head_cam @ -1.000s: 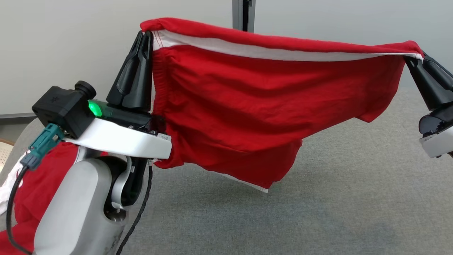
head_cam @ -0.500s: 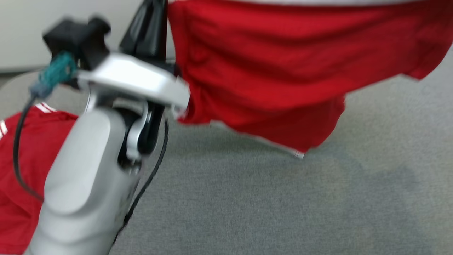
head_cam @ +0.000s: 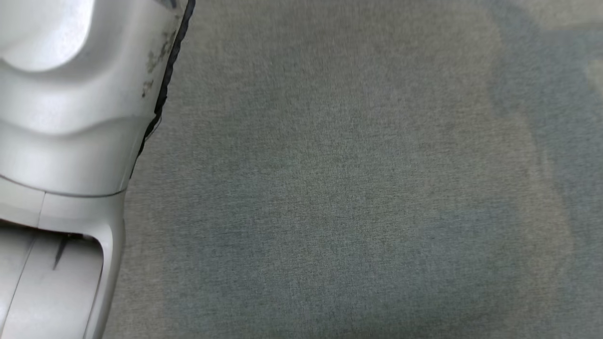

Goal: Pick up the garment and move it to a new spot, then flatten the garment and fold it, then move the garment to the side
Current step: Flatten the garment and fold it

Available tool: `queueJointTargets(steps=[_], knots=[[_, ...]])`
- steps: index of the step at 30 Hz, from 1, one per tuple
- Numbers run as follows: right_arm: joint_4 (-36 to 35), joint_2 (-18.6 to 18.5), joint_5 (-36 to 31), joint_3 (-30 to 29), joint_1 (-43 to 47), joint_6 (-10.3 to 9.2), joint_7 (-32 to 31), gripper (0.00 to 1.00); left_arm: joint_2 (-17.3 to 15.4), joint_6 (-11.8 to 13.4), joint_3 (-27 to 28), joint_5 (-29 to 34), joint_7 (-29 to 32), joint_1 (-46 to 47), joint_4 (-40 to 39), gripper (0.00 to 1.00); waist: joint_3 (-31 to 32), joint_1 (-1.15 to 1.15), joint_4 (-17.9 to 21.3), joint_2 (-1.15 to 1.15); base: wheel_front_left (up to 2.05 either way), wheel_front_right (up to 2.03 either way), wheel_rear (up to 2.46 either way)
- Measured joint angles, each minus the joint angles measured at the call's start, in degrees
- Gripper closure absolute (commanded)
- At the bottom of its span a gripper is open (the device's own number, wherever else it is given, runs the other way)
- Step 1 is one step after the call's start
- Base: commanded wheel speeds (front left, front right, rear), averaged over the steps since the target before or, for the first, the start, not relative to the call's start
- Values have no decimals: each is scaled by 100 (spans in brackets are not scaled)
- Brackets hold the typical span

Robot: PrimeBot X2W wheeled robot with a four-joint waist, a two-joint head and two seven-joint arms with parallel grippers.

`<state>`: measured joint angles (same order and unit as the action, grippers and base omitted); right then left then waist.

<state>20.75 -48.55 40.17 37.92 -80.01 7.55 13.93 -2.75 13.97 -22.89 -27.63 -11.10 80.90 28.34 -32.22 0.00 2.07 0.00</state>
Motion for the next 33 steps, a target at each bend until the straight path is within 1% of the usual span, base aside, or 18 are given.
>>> queueJointTargets(steps=[3, 6, 9, 12, 15, 17, 21, 25, 30, 33], knots=[[226, 188, 51, 281, 59, 0, 80, 100, -4, -32, -357, -313, -227, 29, 368, 100, -235, 0, 23, 0, 0, 0, 0], [333, 247, 131, 434, 273, 0, 97, 100, -4, -79, -605, -563, -318, -89, 483, 100, -305, 0, 3, 0, 0, 0, 0], [363, 292, 240, 639, 730, 0, 101, 100, 2, -114, -1071, -816, -366, -553, 630, 100, -287, 0, -97, 0, 0, 0, 0], [431, 279, 328, 915, 1268, 0, 103, 100, -7, -125, -1360, -933, -388, -1111, 658, 100, -190, 0, -187, 0, 0, 0, 0], [538, 241, 442, 1162, 1740, 0, 103, 100, -3, -141, -1513, -898, -391, -1716, 597, 100, -42, 0, -262, 0, 0, 0, 0], [603, 223, 531, 1340, 2023, 0, 103, 100, -2, -193, -1573, -810, -398, -2142, 595, 100, 82, 0, -303, 0, 0, 0, 0], [671, 230, 799, 1603, 2485, 0, 104, 100, 0, -290, -1443, -637, -398, -2883, 549, 100, 394, 0, -362, 0, 0, 0, 0], [730, 249, 983, 1993, 2855, 0, 104, 100, -65, -524, -1374, -405, -399, -3536, 575, 100, 760, 0, -402, 0, 0, 0, 0], [984, 321, 1304, 2443, 3188, 0, 105, 100, -243, -903, -1645, -175, -399, -4186, 794, 100, 1282, 0, -437, 0, 0, 0, 0], [1147, 364, 1490, 2785, 3381, 0, 104, 100, -297, -1068, -1738, -162, -399, -4492, 883, 100, 1602, 0, -457, 0, 0, 0, 0]])
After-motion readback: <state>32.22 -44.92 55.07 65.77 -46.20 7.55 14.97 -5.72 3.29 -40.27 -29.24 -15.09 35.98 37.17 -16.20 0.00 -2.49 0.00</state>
